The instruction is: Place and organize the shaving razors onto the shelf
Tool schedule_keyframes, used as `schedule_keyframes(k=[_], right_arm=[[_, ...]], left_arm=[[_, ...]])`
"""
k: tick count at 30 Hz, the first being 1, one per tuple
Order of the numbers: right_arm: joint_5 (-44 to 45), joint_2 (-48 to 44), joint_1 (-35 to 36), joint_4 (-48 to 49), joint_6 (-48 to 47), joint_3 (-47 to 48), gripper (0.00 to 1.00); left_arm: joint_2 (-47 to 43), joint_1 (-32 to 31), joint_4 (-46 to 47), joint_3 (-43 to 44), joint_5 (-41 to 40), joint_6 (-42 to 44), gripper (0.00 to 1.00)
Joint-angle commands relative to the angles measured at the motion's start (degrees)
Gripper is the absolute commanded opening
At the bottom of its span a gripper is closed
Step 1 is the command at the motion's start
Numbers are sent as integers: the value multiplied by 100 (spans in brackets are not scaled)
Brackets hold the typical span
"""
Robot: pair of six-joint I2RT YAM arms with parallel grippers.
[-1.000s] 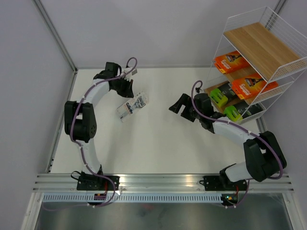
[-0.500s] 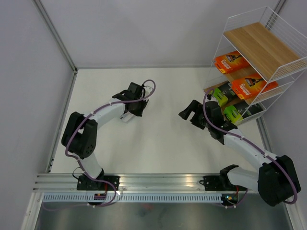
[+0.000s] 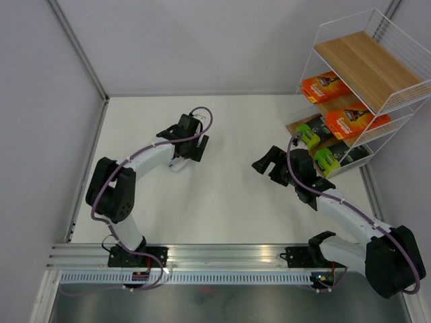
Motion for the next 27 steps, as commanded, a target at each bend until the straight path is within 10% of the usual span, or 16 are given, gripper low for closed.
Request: schedule_keyframes(k=[1,27], right_arm=[[78,71,-15,332,-9,114,98],[342,370,-33,103,-158,281,98]], left_arm=[[336,-189,157,341,-495,680,91],[2358,-699,289,930,-2684,1920,62]])
